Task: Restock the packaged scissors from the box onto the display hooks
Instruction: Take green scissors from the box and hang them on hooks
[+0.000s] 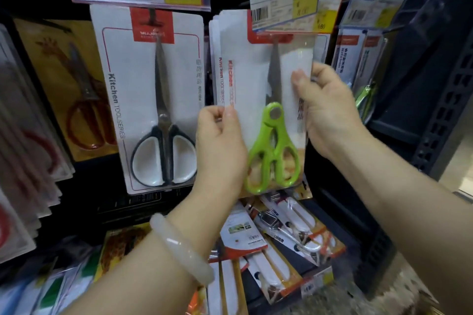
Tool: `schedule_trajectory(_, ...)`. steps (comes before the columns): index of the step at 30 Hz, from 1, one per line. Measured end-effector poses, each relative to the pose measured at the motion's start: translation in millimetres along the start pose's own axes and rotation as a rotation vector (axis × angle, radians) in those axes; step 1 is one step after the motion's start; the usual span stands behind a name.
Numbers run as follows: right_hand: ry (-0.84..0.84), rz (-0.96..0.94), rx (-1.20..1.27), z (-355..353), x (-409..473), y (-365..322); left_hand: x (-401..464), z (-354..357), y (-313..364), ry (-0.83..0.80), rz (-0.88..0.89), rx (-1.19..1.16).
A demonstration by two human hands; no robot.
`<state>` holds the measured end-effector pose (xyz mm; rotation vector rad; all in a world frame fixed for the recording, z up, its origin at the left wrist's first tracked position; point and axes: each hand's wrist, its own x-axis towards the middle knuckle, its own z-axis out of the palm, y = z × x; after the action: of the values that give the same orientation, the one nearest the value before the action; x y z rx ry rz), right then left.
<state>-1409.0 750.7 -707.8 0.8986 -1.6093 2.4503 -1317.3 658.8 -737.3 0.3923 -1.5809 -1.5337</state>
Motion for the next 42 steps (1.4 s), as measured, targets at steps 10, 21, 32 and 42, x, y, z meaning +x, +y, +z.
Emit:
schedule_trajectory(10, 0.087, 0.002, -0.079, 4, 13, 1, 14, 7, 4, 0.011, -0.085, 0.019)
schedule_trajectory(21, 0.139, 0.079, -0.621, 0, 20, 19, 24, 19, -13, 0.073, -0.186, 0.125)
schedule_trajectory(32, -0.296, 0.618, -1.162, -116, -120, 63, -121, 56, -86, -0.432, -0.738, 0.263)
schedule_trajectory(42, -0.202, 1.085, -1.248, -219, -248, 17, -223, 65, -97, -0.751, -0.987, 0.168)
